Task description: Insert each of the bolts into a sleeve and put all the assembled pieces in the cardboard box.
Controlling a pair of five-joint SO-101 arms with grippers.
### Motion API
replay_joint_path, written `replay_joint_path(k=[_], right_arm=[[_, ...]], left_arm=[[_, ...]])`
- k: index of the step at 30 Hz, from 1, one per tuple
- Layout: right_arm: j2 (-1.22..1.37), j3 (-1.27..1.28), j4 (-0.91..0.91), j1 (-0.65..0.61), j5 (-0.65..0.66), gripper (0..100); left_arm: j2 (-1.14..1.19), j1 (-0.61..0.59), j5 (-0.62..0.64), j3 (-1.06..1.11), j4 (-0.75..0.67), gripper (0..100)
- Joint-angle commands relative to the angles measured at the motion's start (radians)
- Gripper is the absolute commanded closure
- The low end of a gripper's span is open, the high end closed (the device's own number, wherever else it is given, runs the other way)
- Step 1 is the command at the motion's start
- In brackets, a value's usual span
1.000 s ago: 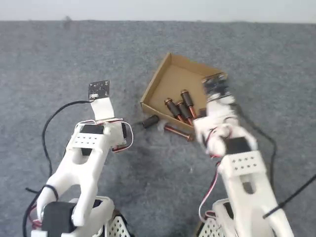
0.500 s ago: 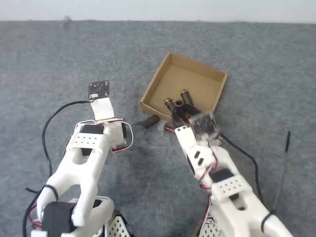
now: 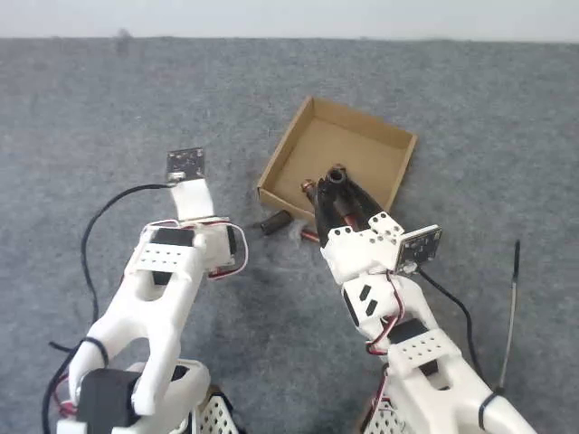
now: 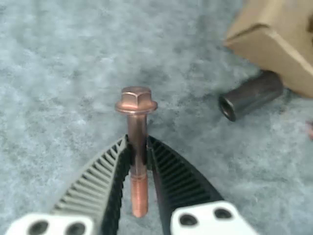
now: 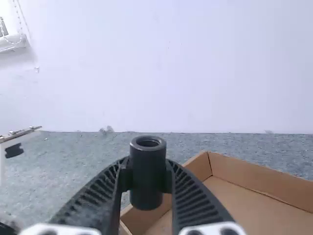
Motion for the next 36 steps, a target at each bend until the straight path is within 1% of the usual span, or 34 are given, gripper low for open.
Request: replay_joint_path(k=[1, 4, 8, 13, 18, 20, 22, 28, 32, 36], right_arm=[[0.001, -0.029, -0.005, -0.044, -0.017, 99.2], [0.087, -0.094, -0.002, -0.071, -0.017, 99.2], [0.266, -0.175, -0.096, -0.085, -0.015, 99.2], [0.533, -0.241, -0.305, -0.087, -0.011, 99.2], [0.756, -0.242, -0.530, -0.088, 0.098, 99.2], [0.816, -0.235, -0.599, -0.088, 0.117, 99.2], [0.854, -0.218, -0.638, -0.088, 0.123, 99.2], [0.868, -0.135, -0.702, -0.090, 0.226, 99.2], [0.868, -0.074, -0.731, -0.134, 0.261, 99.2], [0.868, -0.029, -0.731, -0.173, 0.281, 99.2]], left_arm=[[-0.051, 0.006, -0.008, -0.012, -0.038, 99], [-0.051, 0.003, -0.008, -0.007, -0.060, 99], [-0.051, 0.000, -0.008, -0.007, -0.060, 99], [-0.051, -0.002, -0.008, -0.007, -0.063, 99], [-0.051, -0.002, -0.008, -0.007, -0.064, 99], [-0.051, -0.002, -0.008, -0.008, -0.064, 99], [-0.052, -0.002, -0.008, -0.008, -0.064, 99], [-0.052, -0.002, -0.008, -0.012, -0.066, 99], [-0.052, -0.002, -0.008, -0.007, -0.101, 99], [-0.052, -0.002, -0.008, -0.015, -0.107, 99]])
